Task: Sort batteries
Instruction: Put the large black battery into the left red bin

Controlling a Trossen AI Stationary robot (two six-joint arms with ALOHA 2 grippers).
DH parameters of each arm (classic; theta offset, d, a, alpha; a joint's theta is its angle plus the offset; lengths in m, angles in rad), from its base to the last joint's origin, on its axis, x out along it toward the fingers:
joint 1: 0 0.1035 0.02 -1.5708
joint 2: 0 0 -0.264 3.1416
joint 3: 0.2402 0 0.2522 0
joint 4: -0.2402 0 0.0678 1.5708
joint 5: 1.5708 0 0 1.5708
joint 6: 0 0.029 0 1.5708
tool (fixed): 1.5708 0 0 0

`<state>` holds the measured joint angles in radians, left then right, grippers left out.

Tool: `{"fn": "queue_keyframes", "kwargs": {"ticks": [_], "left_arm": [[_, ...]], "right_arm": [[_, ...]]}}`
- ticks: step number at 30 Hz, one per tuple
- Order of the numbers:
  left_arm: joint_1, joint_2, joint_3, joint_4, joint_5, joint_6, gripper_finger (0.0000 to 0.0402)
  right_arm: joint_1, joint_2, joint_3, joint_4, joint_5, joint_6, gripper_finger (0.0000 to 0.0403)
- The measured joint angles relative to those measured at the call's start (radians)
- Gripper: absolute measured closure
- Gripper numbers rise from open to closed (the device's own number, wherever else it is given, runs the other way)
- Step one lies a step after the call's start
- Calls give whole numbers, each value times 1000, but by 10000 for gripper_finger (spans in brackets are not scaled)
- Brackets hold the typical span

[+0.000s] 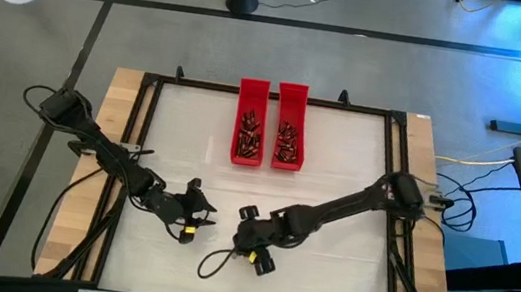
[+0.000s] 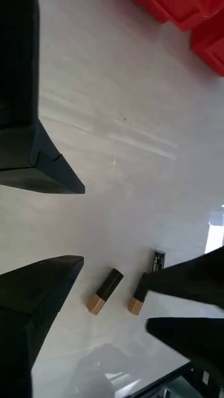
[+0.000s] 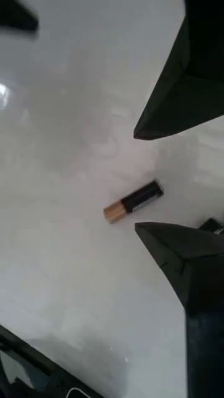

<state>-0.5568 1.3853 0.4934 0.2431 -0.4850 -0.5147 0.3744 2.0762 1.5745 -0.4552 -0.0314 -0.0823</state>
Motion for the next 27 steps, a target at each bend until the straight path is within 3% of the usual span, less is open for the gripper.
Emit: {"fn": "queue_keyframes", "kwargs": {"ticks": [6, 16, 19, 24, 27], "left_arm": [[0, 0, 0, -3, 0, 4, 241], [0, 0, 0, -2, 0, 14, 241], [0, 0, 0, -2, 0, 14, 241], [0, 0, 0, -1, 0, 14, 241], [0, 0, 0, -1, 0, 14, 241]], "right_arm": [[5, 62, 0, 65, -68, -1, 171], [13, 148, 1, 127, -19, 1, 180], [13, 163, 6, 128, 14, 1, 223], [14, 177, 7, 126, 12, 24, 359], [12, 178, 6, 126, 13, 41, 364]]}}
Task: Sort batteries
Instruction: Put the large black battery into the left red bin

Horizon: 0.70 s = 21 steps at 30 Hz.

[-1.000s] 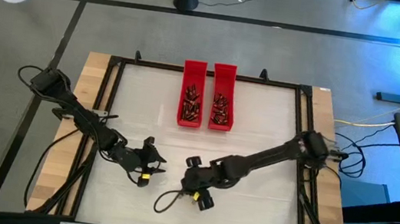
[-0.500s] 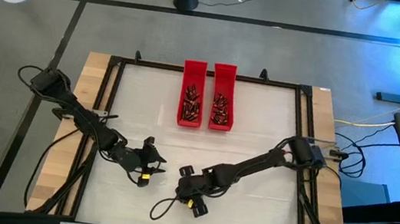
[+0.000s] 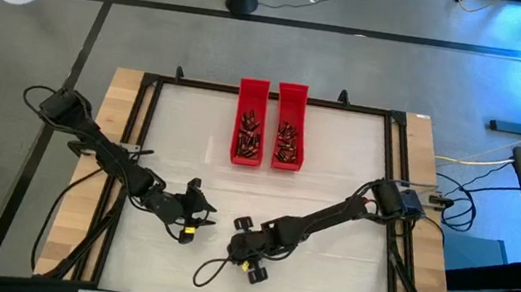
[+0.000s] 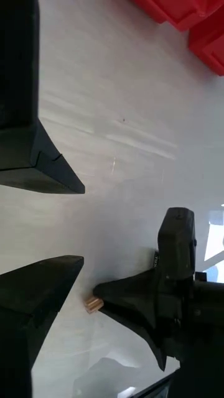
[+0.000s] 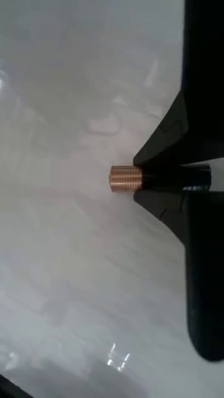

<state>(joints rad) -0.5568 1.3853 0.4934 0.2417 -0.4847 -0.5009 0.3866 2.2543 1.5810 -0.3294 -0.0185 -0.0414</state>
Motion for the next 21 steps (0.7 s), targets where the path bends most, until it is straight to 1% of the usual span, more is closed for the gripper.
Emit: {"fn": "queue_keyframes", "kwargs": {"ticks": [3, 9, 13, 17, 21], "left_arm": [[0, 0, 0, 0, 0, -1, 241], [0, 0, 0, 1, 0, -14, 241], [0, 0, 0, 1, 0, -15, 241], [0, 0, 0, 1, 0, -16, 241], [0, 0, 0, 1, 0, -16, 241]], "right_arm": [[0, 2, 0, -1, 2, 33, 364], [0, -22, -3, -4, 18, 36, 364], [-2, -80, -11, -64, 117, 27, 364], [-4, -184, -6, -101, 208, -12, 364], [-2, -255, -7, -127, 291, -60, 364]]}}
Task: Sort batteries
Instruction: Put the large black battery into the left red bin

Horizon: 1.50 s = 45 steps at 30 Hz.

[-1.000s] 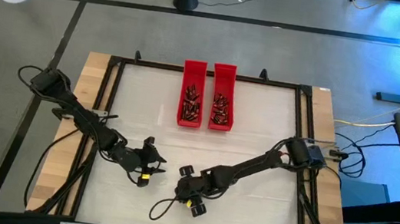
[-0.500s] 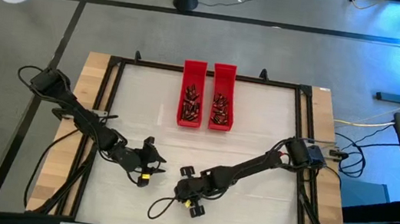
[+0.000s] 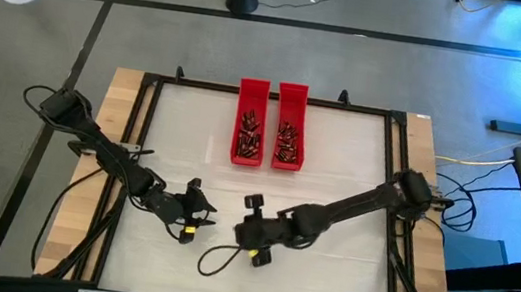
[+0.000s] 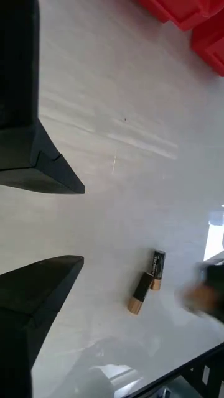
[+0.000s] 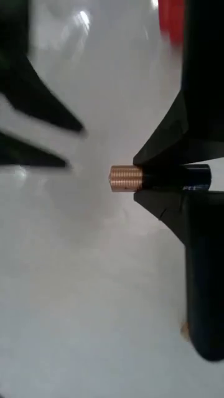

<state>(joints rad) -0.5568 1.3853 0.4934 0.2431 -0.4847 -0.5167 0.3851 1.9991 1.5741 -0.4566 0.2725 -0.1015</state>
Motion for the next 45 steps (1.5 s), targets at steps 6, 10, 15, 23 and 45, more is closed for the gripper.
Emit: {"fn": "queue_keyframes", "kwargs": {"ticks": [6, 10, 15, 23, 45], "left_arm": [[0, 0, 0, 1, 0, 0, 241], [5, 0, 0, 0, 0, -43, 241], [18, -2, 36, -3, 18, 5, 241], [17, -2, 230, -284, 19, 131, 257], [14, -3, 318, -348, 9, 203, 269]], "right_arm": [[-37, -85, 2, 9, 103, -78, 364], [-102, -111, 2, 3, 102, -110, 364], [-242, -112, 2, -19, 47, -132, 364], [-469, -112, 2, 47, -138, -126, 364], [-660, -56, 3, 98, -293, -34, 218]]}}
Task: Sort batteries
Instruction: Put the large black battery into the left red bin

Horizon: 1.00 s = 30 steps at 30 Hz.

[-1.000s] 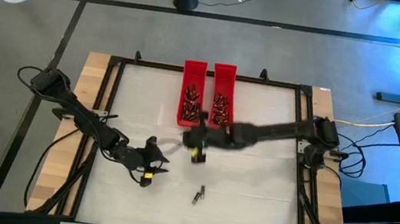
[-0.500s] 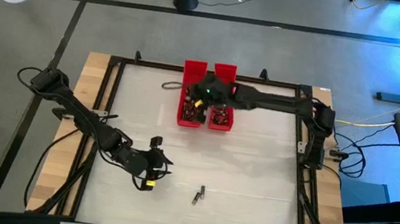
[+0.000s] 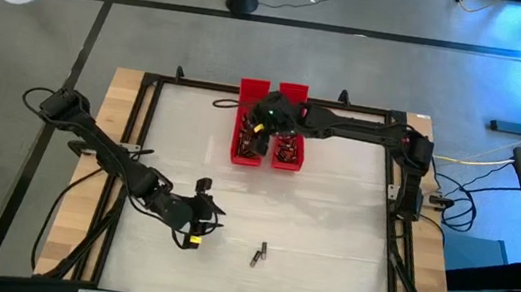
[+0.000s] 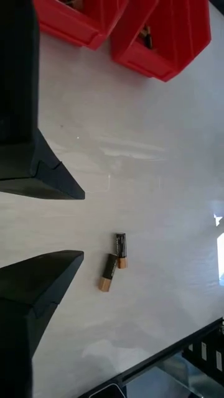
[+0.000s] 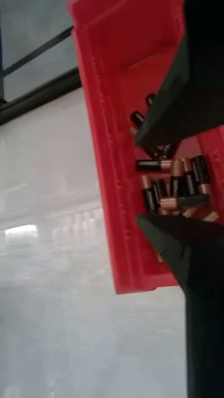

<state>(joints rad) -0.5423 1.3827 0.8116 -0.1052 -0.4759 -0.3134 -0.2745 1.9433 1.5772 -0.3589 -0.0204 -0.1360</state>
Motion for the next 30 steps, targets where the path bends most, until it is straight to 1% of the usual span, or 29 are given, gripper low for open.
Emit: {"fn": "queue_keyframes", "kwargs": {"ticks": [3, 5, 10, 14, 18, 21, 27, 30], "left_arm": [[-1, 0, 0, -8, 0, -6, 269], [-6, 0, 0, -20, 0, -16, 269], [-22, 0, 0, -20, 0, 2, 269], [-22, 0, 0, -21, 0, 8, 269], [-22, 0, 0, -21, 0, 16, 269], [-23, 0, 0, -20, 0, 27, 269], [-20, 0, 0, -20, 0, 29, 269], [-20, 0, 0, -19, 0, 29, 269]], "right_arm": [[-1, 2, 0, -12, 10, 1, 190], [-1, -9, 0, -43, -1, 20, 177], [40, -75, 0, -182, -119, 30, 168], [125, -122, 0, -326, -194, 30, 172], [263, -136, 0, -447, -199, 49, 179], [379, -122, 0, -501, -163, 64, 184], [581, -76, -1, -529, 16, 105, 189], [652, -37, -1, -529, 70, 97, 189]]}}
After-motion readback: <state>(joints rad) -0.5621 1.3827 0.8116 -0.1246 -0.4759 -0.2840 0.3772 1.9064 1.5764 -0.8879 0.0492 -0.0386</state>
